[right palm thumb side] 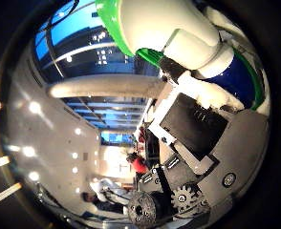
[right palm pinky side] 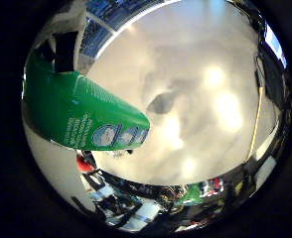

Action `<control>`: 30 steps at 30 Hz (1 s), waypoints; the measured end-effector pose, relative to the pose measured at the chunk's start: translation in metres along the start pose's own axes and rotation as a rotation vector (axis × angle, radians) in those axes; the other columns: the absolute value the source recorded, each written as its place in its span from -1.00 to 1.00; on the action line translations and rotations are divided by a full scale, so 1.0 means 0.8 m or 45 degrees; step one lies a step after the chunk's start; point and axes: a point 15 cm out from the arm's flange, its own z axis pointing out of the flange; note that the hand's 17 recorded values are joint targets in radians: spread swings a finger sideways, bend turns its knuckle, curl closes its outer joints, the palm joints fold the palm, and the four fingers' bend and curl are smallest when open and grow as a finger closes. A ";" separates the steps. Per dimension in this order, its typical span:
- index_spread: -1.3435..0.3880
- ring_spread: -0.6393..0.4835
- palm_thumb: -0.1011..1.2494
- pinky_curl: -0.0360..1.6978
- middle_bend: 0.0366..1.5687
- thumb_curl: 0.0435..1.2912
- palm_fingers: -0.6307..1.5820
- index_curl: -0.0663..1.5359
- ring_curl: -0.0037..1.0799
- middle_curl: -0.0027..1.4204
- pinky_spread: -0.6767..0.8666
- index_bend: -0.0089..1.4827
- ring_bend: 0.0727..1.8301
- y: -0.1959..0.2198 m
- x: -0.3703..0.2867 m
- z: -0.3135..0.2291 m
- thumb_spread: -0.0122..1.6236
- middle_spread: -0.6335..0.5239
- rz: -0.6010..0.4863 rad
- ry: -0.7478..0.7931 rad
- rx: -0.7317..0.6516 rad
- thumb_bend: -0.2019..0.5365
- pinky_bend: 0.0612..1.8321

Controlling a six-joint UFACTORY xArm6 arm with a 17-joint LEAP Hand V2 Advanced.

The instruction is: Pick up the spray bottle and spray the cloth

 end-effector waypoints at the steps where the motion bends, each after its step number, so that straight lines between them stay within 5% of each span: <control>1: 0.33 -0.12 0.76 0.33 0.71 0.17 0.64 -0.04 0.06 -0.15 -0.33 0.54 0.59 0.005 -0.009 -0.009 -0.10 -0.02 -0.030 0.045 -0.017 -0.50 0.20; 13: 0.33 -0.12 0.74 0.47 0.71 0.25 0.65 -0.04 0.04 -0.17 -0.32 0.53 0.59 0.034 -0.130 -0.031 -0.12 -0.03 -0.390 0.488 -0.179 -0.50 0.13; 30: 0.32 -0.12 0.72 0.54 0.71 0.30 0.65 -0.03 0.03 -0.17 -0.33 0.51 0.59 0.136 -0.191 0.163 -0.15 -0.04 -0.825 1.060 -0.376 -0.50 0.09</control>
